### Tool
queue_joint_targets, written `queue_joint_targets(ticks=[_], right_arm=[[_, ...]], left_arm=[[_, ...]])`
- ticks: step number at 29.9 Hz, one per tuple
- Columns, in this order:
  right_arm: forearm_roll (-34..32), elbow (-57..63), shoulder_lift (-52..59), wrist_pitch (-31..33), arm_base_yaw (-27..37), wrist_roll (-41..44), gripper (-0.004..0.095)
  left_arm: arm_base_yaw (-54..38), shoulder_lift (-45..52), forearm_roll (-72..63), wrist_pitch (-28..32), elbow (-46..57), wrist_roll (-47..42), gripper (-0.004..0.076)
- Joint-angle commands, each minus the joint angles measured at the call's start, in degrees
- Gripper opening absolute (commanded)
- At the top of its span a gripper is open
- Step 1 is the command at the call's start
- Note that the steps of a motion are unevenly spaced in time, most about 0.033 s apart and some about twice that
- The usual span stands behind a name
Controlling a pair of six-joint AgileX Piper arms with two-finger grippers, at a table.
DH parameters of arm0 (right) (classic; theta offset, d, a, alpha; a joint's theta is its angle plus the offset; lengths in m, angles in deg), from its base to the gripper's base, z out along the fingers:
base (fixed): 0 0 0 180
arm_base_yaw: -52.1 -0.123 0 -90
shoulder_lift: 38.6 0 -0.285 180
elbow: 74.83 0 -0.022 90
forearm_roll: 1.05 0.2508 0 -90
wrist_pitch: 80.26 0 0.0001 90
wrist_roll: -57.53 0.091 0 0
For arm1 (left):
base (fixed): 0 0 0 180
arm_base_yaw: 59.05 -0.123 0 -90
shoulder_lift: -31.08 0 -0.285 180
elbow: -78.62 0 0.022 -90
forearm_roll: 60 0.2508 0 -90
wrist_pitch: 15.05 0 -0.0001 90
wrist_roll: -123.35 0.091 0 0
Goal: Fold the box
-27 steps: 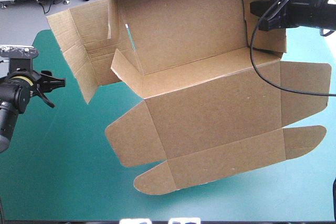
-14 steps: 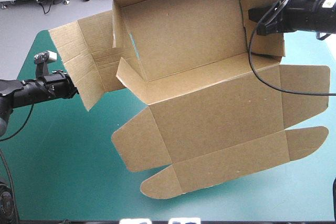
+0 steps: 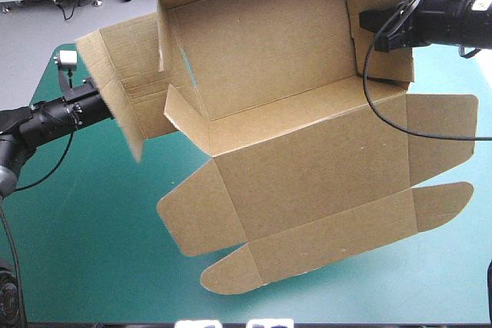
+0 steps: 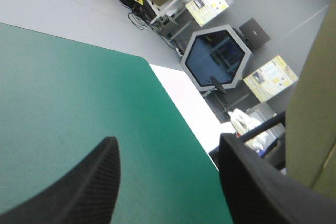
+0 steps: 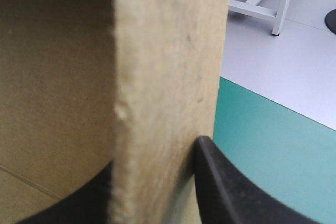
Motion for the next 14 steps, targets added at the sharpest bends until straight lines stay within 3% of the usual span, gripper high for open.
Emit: queue_joint_targets(ticks=[1,11,14], right_arm=[[3.7,-1.3,1.2,0.3,0.4,0.3,-0.0018],[1.6,-1.2,-2.9,0.3,0.4,0.3,-0.0018],[1.8,-1.2,-4.0,0.3,0.4,0.4,-0.0018]], left_arm=[[3.7,1.9,-4.5,-6.2,-2.9,-0.2,0.0403],[11.0,2.5,-4.5,-6.2,-8.1,-0.9,0.0405],[11.2,3.3,-4.4,-6.1,-8.9,-2.1,0.0439]])
